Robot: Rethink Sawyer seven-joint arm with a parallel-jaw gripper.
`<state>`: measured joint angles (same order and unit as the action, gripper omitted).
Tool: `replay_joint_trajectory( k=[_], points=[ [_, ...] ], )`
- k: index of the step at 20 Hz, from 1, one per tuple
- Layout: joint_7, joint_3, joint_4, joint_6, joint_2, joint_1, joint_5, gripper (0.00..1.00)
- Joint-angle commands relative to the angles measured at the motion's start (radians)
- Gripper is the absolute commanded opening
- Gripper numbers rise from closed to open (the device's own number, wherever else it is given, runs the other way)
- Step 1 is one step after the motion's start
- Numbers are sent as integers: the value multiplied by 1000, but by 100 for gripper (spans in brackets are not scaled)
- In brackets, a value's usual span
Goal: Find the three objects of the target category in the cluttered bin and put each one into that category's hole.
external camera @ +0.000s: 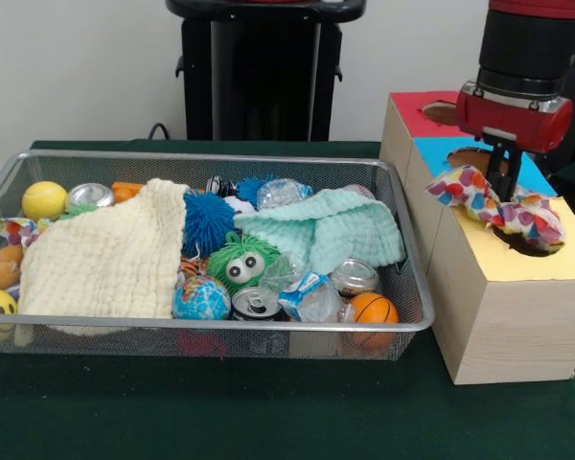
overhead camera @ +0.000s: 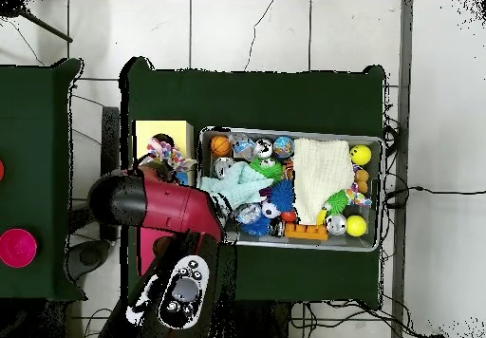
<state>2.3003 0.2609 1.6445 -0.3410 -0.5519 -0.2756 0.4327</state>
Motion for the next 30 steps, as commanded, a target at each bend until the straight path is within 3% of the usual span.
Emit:
replay_joint_trajectory(
  k=[1,10,17,20,24,30],
  points=[
    [304,-50,-3,-13,193,-59,87,0],
    [284,-13,-7,-11,198,-97,152,0],
    [174,-118,86,142,180,-3,127,0],
    [167,-134,76,192,206,12,108,0],
    [193,-90,11,166,259,-23,131,0],
    [136,-137,-8,159,268,35,114,0]
  ],
)
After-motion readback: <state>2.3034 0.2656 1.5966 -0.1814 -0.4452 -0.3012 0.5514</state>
